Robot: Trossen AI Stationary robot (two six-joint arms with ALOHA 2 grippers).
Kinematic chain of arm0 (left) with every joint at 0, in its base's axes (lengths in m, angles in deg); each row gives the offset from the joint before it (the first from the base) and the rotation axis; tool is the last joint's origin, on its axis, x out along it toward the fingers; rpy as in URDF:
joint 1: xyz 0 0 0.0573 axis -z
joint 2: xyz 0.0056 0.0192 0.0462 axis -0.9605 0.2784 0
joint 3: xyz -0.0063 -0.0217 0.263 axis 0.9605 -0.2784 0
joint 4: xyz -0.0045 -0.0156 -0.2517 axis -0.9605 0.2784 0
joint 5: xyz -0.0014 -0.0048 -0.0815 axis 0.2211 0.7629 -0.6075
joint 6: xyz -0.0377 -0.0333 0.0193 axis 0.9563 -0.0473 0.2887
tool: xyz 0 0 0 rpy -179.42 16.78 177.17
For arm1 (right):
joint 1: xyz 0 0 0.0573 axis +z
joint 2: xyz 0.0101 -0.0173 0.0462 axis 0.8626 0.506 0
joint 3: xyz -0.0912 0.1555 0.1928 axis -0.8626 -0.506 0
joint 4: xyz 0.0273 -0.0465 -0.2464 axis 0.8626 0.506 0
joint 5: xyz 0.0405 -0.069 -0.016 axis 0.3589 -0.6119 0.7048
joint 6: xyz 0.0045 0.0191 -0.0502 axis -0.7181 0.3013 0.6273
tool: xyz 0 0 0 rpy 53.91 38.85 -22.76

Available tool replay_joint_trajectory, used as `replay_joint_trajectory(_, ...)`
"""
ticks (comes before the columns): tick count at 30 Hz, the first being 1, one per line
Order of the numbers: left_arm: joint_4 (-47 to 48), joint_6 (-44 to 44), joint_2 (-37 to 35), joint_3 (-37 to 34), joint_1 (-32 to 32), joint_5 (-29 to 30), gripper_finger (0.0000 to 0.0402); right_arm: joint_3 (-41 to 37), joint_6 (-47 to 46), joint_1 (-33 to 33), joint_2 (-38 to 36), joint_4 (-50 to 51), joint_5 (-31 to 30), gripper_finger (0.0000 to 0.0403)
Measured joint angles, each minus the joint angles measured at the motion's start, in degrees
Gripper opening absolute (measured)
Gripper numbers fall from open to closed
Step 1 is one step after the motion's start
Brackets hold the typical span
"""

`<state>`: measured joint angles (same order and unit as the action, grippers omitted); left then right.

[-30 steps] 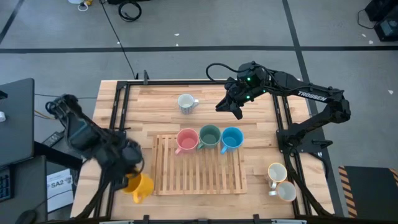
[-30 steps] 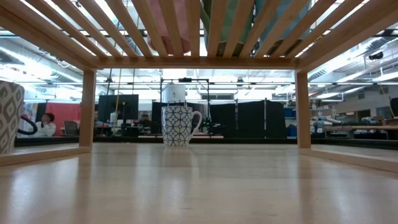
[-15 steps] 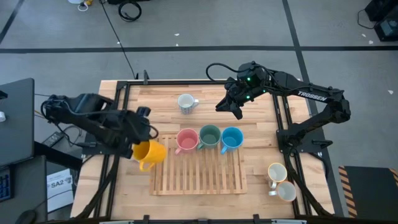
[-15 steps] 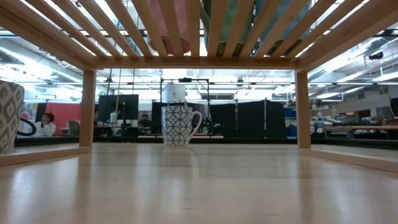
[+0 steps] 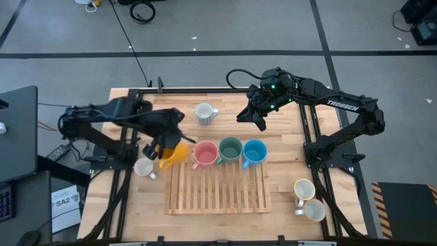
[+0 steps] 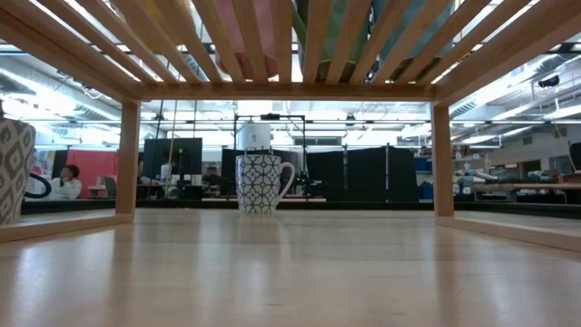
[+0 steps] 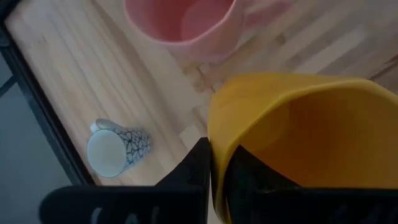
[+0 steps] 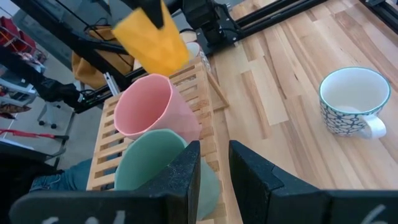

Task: Place coffee mugs
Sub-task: Put the yellow mug on the shelf

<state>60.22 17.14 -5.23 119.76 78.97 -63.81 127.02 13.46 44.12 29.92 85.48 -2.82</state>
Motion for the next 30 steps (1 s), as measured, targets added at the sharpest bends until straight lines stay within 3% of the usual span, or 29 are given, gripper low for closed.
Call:
replay_joint_trajectory(5,0.67,-3.11,2.84,0.00,-1.90,-0.45,0.0033,0.00,0.01,0.00,0.00,-0.14,-0.07,0.0090)
replay_joint_trajectory(11,0.69,-3.00,4.74,0.00,-3.46,-5.58,0.0034,0.01,-0.01,0.00,0.00,-0.14,-0.07,0.0090)
replay_joint_trajectory(30,-0.07,-2.63,8.13,0.09,-3.85,-6.32,0.0037,-0.01,0.03,-0.02,0.00,-0.11,-0.04,0.0090)
